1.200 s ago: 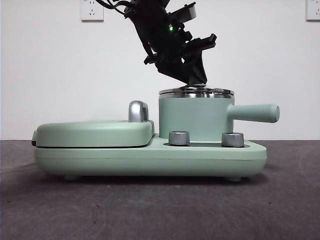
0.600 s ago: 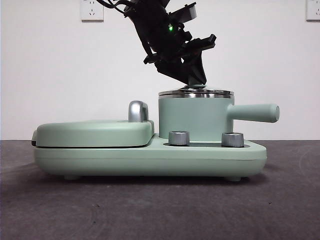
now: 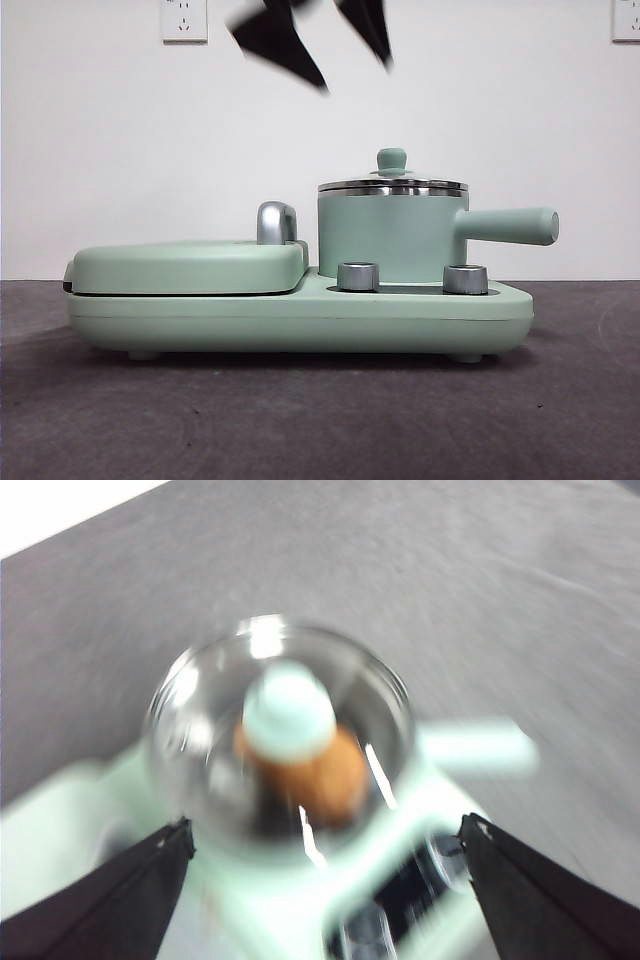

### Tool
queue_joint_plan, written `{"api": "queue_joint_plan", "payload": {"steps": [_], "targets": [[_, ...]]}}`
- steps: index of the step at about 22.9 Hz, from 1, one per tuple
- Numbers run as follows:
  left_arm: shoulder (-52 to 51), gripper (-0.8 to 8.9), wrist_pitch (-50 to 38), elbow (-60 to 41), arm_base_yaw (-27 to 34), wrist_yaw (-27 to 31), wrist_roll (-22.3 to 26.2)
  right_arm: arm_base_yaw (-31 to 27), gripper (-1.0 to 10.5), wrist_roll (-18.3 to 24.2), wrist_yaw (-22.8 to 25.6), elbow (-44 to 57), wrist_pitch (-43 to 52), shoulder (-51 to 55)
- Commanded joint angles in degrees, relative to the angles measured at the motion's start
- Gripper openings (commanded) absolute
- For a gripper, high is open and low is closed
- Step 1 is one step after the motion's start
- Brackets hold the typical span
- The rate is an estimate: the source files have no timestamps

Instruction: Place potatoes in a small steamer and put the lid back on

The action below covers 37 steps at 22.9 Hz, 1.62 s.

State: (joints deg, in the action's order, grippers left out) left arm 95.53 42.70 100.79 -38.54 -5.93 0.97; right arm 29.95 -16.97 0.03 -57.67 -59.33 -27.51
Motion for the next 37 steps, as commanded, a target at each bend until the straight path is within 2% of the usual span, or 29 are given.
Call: {"api": "queue_joint_plan", "payload": {"steps": [1, 4, 9, 11, 14, 19, 22, 24, 25, 26, 27, 28, 29, 37], "targets": [[-4.9, 4.33, 11.0, 1.3, -0.5, 0.0, -0.4, 0.4, 4.3, -0.5, 0.0, -0.3, 0.6, -0.1], [-13.6, 4.33, 21.7, 0.5, -0.7, 0.0, -0.4, 0.4, 4.3, -0.2, -1.8, -0.3, 0.6, -0.1], [-30.5, 4.33, 26.7, -10.4, -0.7, 0.0, -1.1, 0.4, 4.3, 1.4, -9.4, -0.3, 0.7, -0.1], [-39.0, 4.33, 24.0, -17.5, -0.7, 0.0, -1.1, 0.4, 4.3, 1.4, -11.1, -0.3, 0.7, -0.1], [-52.8, 4.33, 13.9, -29.7, -0.6, 0.0, -3.6, 0.4, 4.3, 3.3, -12.9, -0.3, 0.7, -0.1], [-64.6, 4.33, 7.1, -40.2, -0.3, 0.0, -7.1, 0.4, 4.3, 5.1, -14.2, -0.3, 1.1, -0.1], [-68.1, 4.26, 7.9, -43.1, -0.4, 0.0, -9.6, 0.4, 4.3, 5.0, -14.2, -0.3, 1.8, -0.1], [-69.0, 3.6, 9.2, -43.7, -0.3, 0.0, -9.9, 0.4, 4.3, 5.0, -14.2, -0.3, 2.5, -0.1], [-69.1, 2.79, 9.9, -43.7, -0.3, 0.0, -9.9, 0.4, 4.2, 5.0, -14.2, -0.3, 3.0, -0.1], [-69.1, 1.3, 10.4, -43.6, -0.4, 0.0, -9.9, 0.4, 3.1, 5.0, -14.2, -0.3, 3.4, -0.1], [-69.1, -0.19, 10.6, -43.6, -0.4, 0.1, -9.8, 0.4, 1.5, 5.3, -14.2, -0.3, 3.7, -0.1], [-69.0, 0.24, 10.5, -43.6, -0.4, 0.1, -9.9, 0.4, -0.3, 6.0, -14.1, -0.3, 3.8, -0.1], [-68.9, 0.12, 10.4, -43.6, -0.4, 0.1, -9.8, 0.4, 0.3, 6.6, -13.9, -0.3, 3.8, -0.1], [-68.7, 0.19, 10.3, -43.5, -0.4, 0.1, -9.8, 0.4, 0.2, 6.6, -13.5, -0.4, 3.7, -0.1]]}}
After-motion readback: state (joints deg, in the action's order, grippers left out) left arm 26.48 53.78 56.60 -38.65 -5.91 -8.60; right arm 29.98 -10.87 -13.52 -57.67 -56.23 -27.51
